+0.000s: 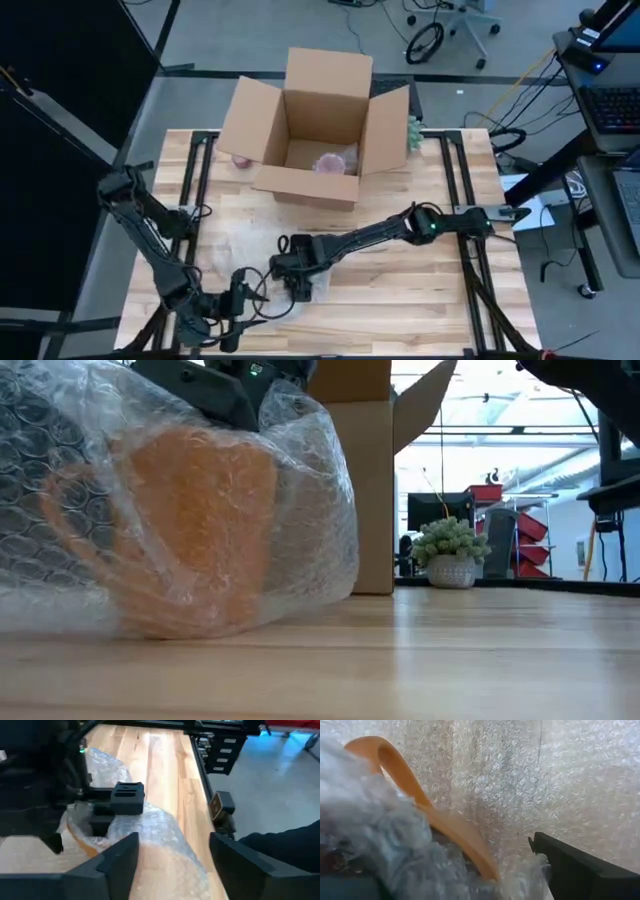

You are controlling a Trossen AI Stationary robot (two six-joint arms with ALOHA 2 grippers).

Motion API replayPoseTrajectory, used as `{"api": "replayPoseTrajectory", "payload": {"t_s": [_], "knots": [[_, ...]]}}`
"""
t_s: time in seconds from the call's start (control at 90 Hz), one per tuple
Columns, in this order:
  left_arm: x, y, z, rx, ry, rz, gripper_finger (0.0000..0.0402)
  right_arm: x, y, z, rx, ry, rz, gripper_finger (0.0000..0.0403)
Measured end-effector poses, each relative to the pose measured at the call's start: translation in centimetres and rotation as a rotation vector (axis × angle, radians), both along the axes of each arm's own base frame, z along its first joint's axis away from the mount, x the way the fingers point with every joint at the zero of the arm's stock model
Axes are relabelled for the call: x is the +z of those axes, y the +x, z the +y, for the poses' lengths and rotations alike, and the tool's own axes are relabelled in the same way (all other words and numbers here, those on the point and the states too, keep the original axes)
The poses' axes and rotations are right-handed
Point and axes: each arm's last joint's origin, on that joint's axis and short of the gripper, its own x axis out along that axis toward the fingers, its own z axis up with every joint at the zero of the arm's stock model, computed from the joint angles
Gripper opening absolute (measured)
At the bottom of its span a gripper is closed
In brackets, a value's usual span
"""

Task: Wrap mug
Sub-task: Wrap the orange cup with bubble wrap

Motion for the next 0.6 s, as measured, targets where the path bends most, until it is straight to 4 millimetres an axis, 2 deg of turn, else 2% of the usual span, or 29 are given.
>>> {"api": "replayPoseTrajectory", "payload": {"t_s": [0.133,0.278,0.456,0.6], "knots": [[0.3,1.6,0.8,-0.009,0.008,-0.019,0.0099,0.0,0.0,0.0,0.0,0.001,0.001,0.0244],[-0.7,2.8,1.7,-0.022,0.07,0.05,0.0014,0.0,-0.2,-0.2,-0.013,0.001,0.024,0.0244],[-1.4,3.1,2.5,0.023,0.123,0.09,0.0008,0.0,-0.2,-0.8,-0.03,0.005,0.038,0.0244],[-1.5,2.9,2.5,-0.006,0.183,0.101,0.0008,0.0,-0.1,-0.7,-0.028,0.004,0.03,0.0244]]}}
